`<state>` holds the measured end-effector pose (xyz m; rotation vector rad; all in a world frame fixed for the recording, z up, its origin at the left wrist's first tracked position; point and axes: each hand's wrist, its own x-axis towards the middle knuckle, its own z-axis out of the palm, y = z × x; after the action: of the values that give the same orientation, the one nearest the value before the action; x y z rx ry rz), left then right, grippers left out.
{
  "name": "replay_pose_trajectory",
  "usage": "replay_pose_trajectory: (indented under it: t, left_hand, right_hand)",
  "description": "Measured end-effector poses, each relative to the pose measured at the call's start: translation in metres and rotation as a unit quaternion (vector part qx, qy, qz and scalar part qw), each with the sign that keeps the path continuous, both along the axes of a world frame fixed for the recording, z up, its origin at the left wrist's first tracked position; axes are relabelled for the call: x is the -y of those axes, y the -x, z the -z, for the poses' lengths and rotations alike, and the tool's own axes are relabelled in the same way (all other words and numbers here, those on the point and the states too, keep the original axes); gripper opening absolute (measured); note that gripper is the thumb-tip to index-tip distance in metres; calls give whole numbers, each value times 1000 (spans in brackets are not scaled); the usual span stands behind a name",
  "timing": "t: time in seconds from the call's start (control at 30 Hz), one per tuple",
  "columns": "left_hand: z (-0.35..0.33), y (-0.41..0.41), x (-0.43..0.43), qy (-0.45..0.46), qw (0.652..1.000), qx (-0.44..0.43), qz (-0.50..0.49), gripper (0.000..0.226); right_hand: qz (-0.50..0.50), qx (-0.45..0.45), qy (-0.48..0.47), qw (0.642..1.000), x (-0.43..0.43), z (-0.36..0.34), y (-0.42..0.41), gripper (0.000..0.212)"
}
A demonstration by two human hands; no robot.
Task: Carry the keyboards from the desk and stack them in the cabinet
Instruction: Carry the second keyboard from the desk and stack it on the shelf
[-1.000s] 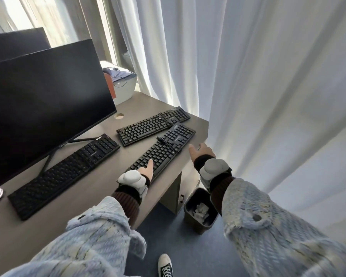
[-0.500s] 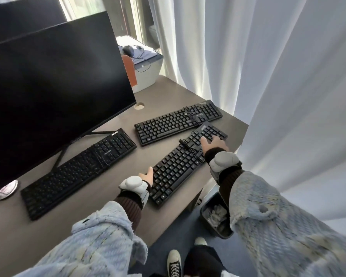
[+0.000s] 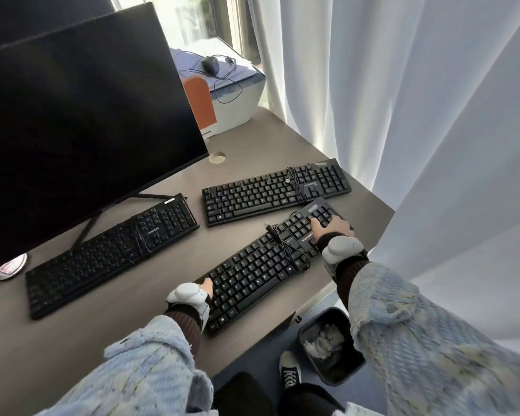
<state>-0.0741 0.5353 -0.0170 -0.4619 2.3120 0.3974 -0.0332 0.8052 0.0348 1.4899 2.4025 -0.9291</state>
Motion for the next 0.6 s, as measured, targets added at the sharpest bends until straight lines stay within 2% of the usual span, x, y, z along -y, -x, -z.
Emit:
replay_pose_trajectory:
  t: [0.2,0.3,0.43,0.6]
  left_hand:
    - [8,2,-4,41,999,-16,25,54]
    - [5,8,-1,53,998,0,34,59]
    - [-1,14,0,48,999,-2,-2,60]
    - [6,18,-12,42,995,-21,-93,89]
  right_hand:
    - [-30,-6,1,1000,-26,26,9,64]
    - [-27,13,12,999,-35,37,10,68]
    - [-22,13,3,1000,-43,55,6,70]
    - [6,37,-17,999,-50,61,14,71]
